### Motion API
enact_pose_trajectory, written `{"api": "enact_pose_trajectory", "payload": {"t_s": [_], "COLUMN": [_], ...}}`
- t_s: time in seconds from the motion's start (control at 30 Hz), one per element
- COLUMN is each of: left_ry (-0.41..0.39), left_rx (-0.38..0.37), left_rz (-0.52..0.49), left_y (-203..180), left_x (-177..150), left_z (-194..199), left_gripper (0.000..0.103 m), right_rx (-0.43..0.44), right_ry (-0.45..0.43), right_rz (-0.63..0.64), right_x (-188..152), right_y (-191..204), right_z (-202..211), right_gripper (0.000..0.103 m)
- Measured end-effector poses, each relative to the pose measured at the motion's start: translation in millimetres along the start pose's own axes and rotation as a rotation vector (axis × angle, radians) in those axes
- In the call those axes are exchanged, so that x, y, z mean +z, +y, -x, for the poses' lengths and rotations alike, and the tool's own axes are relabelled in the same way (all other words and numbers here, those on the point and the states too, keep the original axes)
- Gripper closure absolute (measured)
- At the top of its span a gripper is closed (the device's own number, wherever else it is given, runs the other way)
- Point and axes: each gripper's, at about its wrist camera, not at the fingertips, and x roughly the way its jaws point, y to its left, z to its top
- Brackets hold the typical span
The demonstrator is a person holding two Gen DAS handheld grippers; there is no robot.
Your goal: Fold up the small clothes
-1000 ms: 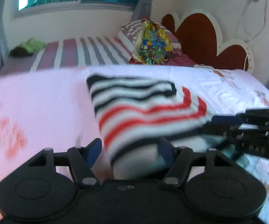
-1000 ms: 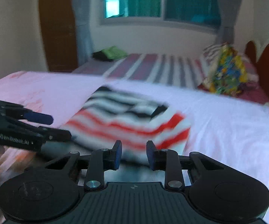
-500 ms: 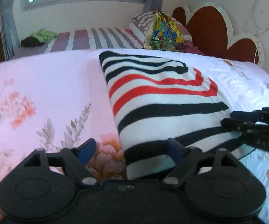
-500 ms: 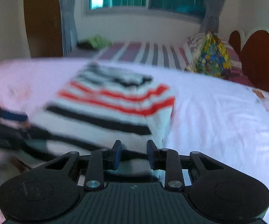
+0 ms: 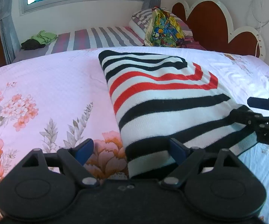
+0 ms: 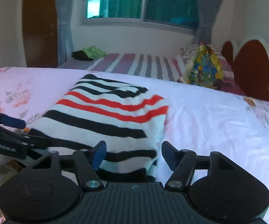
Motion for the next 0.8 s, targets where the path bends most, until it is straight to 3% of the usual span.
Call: {"api": "enact_pose_trajectory", "payload": {"t_s": [0.13, 0.27, 0.43, 0.57, 0.63, 0.8], "left_ry": [-0.018, -0.008, 0.002, 0.059, 0.090, 0.105], "left_rx": [-0.019, -0.100, -0.210, -0.373, -0.398, -0.410], "left_rz": [0.008, 0.073, 0.145, 0.333, 0.368, 0.345], "left_y": [1.9, 16.7, 25.2, 44.5, 48.8, 47.0], "left_x": [3.4, 11.2, 21.4, 25.3, 26.1, 36.9], "left_z": [3.2, -8.5, -21.5, -44.9, -55.7, -66.6], "left_gripper": [0.018, 0.019, 0.022, 0.024, 0.024, 0.025], "right_rx": [0.078, 0.203, 0.341, 0.382, 0.421, 0.465], "right_ry": [0.018, 0.102, 0.159, 0.187, 0.206, 0.245], "right_rz": [-0.175, -0.449, -0.624, -0.683, -0.714, -0.698], "right_x": [2.8, 2.6, -0.9, -3.8, -3.7, 3.2], "right_y": [-27.8, -73.6, -111.0, -125.4, -131.1, -136.3], "right_z": [-1.2, -20.3, -42.7, -58.8, -63.5, -74.3], "right_gripper": [0.038, 0.037, 0.037, 0.037, 0.038, 0.038]}}
